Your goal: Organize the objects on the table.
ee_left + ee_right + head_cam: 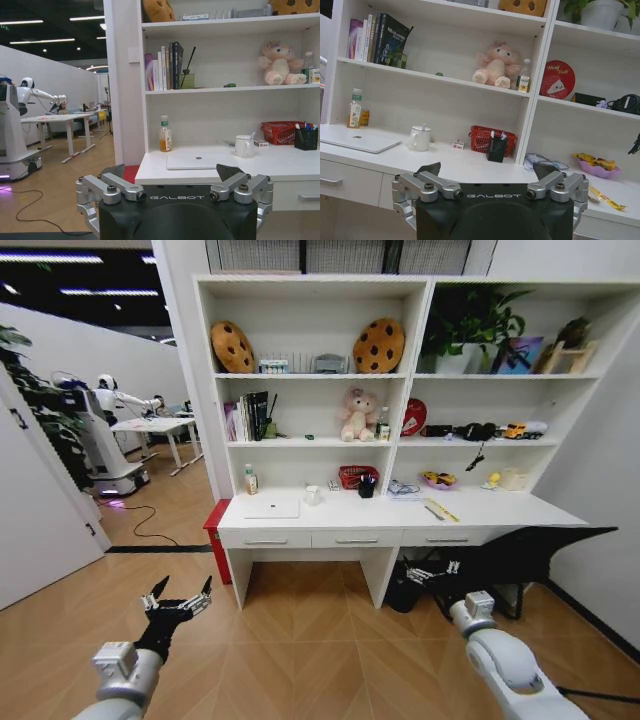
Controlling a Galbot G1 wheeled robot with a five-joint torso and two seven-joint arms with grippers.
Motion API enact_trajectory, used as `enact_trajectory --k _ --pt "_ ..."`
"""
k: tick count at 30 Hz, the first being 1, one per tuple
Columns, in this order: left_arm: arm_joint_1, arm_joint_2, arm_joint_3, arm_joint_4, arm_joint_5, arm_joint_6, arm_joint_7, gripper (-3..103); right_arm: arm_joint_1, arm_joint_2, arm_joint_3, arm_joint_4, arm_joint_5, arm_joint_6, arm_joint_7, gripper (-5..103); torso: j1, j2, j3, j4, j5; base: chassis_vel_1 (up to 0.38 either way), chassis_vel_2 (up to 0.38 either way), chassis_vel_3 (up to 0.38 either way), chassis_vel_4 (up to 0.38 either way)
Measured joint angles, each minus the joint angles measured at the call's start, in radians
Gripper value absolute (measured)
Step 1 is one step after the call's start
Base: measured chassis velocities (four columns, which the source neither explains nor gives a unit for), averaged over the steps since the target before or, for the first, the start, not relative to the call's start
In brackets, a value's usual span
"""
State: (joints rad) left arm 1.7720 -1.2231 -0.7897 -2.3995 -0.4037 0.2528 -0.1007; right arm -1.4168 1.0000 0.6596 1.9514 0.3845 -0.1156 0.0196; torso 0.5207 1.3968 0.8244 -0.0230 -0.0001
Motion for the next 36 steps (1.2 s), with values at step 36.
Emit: enact_trajectory --k 36 --pt "0.0 0.0 0.0 0.0 0.0 0.0 0.0 100 -0.186 0.112 0.158 0.381 0.049 -0.209 0.186 100 0.0 0.0 0.0 0.0002 -0.0001 0.0 0.0 0.0 0.0"
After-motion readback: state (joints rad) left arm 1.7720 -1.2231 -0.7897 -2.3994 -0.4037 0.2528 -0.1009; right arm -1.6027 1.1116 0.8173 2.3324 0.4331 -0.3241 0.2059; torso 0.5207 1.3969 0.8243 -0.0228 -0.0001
